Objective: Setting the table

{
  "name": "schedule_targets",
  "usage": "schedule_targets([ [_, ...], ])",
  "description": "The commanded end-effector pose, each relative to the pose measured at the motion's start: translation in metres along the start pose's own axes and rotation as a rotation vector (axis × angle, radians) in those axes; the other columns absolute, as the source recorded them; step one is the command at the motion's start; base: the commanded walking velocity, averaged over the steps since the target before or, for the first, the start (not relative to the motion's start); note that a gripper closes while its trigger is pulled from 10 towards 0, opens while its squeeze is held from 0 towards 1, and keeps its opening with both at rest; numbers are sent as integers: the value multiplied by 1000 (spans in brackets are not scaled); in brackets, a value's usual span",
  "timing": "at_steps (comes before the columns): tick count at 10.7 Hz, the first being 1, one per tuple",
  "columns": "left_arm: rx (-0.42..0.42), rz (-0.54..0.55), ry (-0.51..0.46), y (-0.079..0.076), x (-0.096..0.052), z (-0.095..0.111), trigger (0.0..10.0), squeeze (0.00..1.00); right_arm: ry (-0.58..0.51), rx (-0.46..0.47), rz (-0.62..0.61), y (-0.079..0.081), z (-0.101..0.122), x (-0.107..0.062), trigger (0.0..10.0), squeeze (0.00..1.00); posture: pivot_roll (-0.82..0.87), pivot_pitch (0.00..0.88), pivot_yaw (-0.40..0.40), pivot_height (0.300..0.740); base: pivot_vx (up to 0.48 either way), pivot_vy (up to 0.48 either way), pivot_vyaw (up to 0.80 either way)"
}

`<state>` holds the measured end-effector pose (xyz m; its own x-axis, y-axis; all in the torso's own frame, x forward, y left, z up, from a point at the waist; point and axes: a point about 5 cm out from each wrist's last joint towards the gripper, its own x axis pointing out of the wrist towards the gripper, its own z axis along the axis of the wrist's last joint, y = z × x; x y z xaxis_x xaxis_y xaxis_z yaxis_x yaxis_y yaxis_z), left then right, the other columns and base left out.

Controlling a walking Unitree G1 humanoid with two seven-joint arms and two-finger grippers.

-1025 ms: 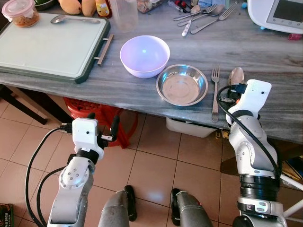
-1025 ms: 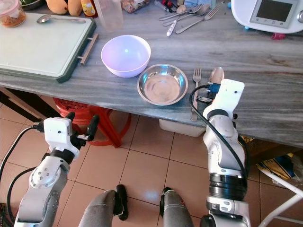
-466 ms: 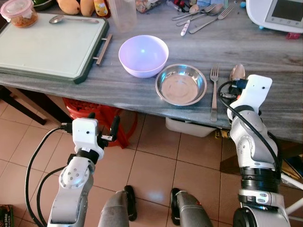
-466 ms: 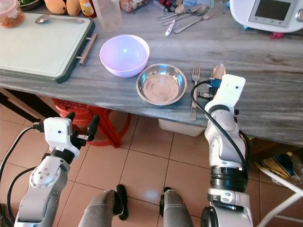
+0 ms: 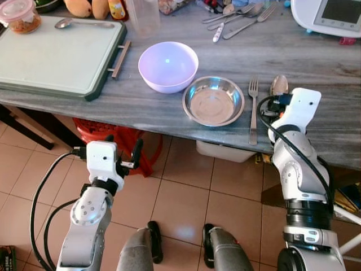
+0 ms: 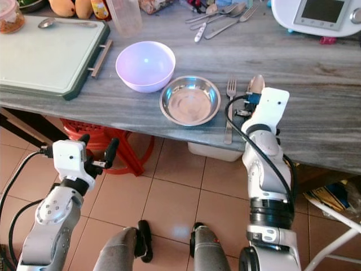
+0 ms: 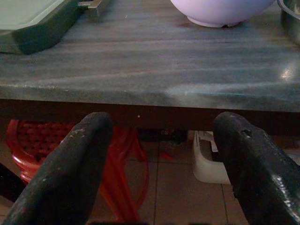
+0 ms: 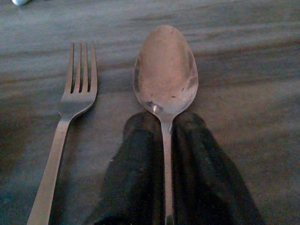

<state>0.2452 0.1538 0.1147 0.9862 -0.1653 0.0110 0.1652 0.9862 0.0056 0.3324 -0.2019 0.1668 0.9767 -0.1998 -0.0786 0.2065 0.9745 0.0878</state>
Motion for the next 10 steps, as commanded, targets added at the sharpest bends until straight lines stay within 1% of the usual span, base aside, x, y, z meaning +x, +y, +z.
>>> schedule_targets([
  [1, 5, 4, 19, 2, -2, -3, 10000, 0, 113, -8, -3, -3, -27, -4, 10000, 1000, -8, 297, 70, 740, 0, 0, 0],
  [2, 5, 2, 17, 1, -2, -3, 10000, 0, 106, -26, -3, -4, -26, -5, 10000, 890, -9, 296, 70, 740, 0, 0, 0],
  [3, 4, 1, 17, 1, -1, -3, 10000, 0, 100, -32, 0, -5, -25, -6, 10000, 0, -9, 294, 70, 740, 0, 0, 0],
  [4, 2, 2, 15, 1, -1, -3, 10000, 0, 67, -47, 4, -6, -21, -8, 10000, 0, -10, 292, 69, 740, 0, 0, 0],
  [5, 2, 3, 13, 1, -1, -2, 10000, 0, 0, -73, 51, -1, -13, -10, 10000, 0, -10, 291, 69, 740, 0, 0, 0],
  [6, 1, 4, 13, 1, -1, -3, 10000, 0, -67, -105, 70, 2, -5, -12, 10000, 0, -12, 289, 69, 740, 0, 0, 0],
  [7, 0, 4, 12, 1, -1, -3, 10000, 0, -115, -105, 76, 4, 2, -13, 10000, 0, -12, 289, 69, 740, 0, 0, 0],
  [9, -6, 5, 4, 0, 0, -3, 10000, 0, -212, -118, 111, 10, 11, -15, 10000, 0, -11, 259, 65, 740, 0, 0, 0],
  [10, -19, 30, 7, 0, 0, -6, 10000, 0, -313, -192, 125, 11, 20, -20, 10000, 0, -31, 229, 49, 740, 0, 0, 0],
])
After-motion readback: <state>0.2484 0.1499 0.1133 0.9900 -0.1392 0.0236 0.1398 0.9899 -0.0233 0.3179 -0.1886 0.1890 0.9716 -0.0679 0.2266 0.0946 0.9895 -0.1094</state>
